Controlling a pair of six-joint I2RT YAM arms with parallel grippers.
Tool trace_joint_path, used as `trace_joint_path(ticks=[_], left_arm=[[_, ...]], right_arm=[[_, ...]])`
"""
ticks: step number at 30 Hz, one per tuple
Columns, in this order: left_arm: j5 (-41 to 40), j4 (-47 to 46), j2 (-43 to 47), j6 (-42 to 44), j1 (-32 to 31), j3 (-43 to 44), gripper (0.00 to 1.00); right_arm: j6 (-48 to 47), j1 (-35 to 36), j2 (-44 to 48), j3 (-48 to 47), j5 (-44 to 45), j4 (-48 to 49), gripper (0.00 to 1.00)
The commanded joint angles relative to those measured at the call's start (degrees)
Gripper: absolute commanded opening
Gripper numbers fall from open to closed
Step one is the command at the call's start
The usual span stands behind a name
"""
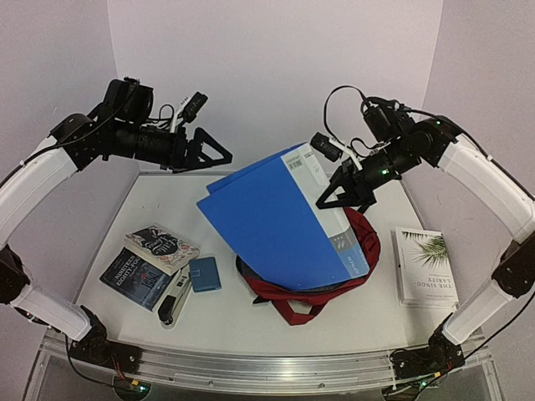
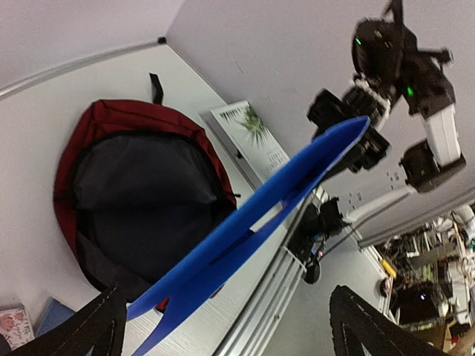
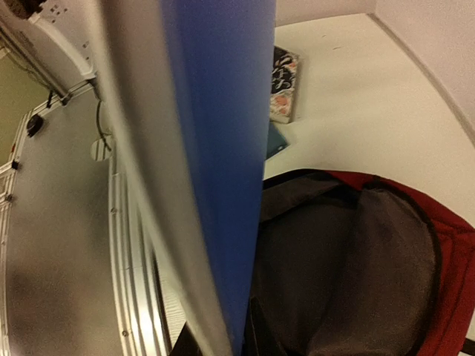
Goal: Pack the student bag
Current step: Place the files in the student bag.
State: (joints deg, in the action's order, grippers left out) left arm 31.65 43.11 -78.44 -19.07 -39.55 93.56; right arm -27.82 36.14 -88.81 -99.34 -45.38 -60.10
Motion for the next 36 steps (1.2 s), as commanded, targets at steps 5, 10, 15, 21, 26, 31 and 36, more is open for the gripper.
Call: trace_joint_path(ticks=[5, 10, 15, 21, 26, 31, 36], left_arm=[[4.2, 3.9, -2.6, 8.5, -5.0, 1.0, 0.93], [3.7, 6.6, -8.0, 13.8, -6.5, 5.5, 0.92], [3.4, 9.1, -12.7, 17.5, -8.4, 9.9, 0.82], [5.8, 8.6, -14.1, 17.7, -8.5, 14.6, 0.43], [7.8, 8.4, -13.4, 15.5, -8.5, 14.1, 0.09], [2.8, -1.8, -7.3, 4.8, -6.3, 6.0, 0.0], [-6.9, -16.4, 1.1, -14.7, 1.0, -6.8, 0.0]], right_arm=[[-9.6, -0.2, -7.2, -6.0, -13.2, -17.2, 0.0], [-9.9, -0.2, -8.3, -7.0, -14.4, -17.3, 0.0], [-10.3, -0.2, -9.4, -11.6, -14.0, -17.3, 0.0], [-10.1, -0.2, -11.5, -17.2, -12.9, -17.3, 0.0], [-8.8, -0.7, -13.8, -19.4, -10.8, -17.3, 0.08], [-0.9, -6.6, -18.8, -26.5, -12.1, -15.8, 0.57], [8.0, -12.2, -19.5, -24.6, -4.9, -8.6, 0.78]])
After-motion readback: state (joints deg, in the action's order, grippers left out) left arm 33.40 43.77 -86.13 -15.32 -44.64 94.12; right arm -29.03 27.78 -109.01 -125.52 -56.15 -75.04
